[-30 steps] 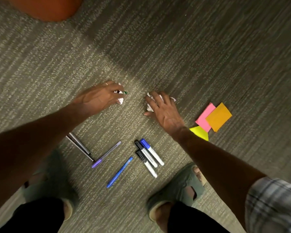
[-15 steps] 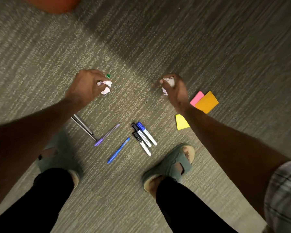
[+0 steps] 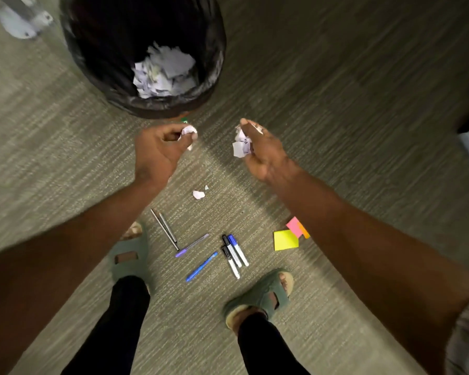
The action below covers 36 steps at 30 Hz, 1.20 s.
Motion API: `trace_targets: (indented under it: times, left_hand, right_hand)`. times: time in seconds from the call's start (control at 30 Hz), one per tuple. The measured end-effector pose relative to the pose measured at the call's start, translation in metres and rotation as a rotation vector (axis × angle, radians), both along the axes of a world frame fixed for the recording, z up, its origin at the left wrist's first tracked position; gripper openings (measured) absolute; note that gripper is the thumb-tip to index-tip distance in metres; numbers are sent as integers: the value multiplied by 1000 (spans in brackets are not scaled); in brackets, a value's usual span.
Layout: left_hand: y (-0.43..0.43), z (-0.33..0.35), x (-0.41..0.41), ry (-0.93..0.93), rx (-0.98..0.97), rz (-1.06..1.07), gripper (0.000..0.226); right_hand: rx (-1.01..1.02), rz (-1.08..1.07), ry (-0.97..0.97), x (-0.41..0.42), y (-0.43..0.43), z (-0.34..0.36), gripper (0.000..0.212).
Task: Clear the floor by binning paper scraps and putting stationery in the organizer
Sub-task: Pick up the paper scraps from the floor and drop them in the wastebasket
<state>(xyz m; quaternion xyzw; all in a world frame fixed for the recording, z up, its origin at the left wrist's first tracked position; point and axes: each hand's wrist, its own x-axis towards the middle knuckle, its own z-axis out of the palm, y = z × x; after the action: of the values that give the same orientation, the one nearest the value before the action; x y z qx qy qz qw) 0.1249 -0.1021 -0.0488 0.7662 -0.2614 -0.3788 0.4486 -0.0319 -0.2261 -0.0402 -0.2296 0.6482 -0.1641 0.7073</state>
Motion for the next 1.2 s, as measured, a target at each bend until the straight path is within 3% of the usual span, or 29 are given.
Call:
trace_targets:
  times: [0.1,0.17,0.3,0.4,0.5,0.57,0.7,0.83,1.07,1.2]
  left_hand:
    - [-33,33,32,122,-15,235,37]
    - [-51,42,56,224,20,351,45]
    - [-76,48,86,391,40,453,46]
    - [-87,51,101,414,64,541,48]
    - [-82,53,109,412,70,580,35]
    - [-73,59,108,395,58,570,29]
    - [-42,68,88,296,-8,440,25]
    - [10,42,44,264,77,277,30]
    - [83,-54,-30,226,258,114,26]
    - [106,-119,-54,142,317,16,25]
  right_hand:
    - [26,-18,-98,58,-20,46,10]
    - [13,5,-98,93,-27,63,22]
    - [17,35,-85,141,-35,88,26]
    - [33,54,-136,156,-32,103,36]
    - [40,-24,-165,158,-31,110,30]
    - [31,-34,-175,151,-29,110,41]
    - [-38,34,-99,125,-21,92,38]
    - [-121,138,-15,78,2,57,26]
    - [-340,650,332,-10,64,-43,19]
    - [-441,823,386,-37,104,-119,27]
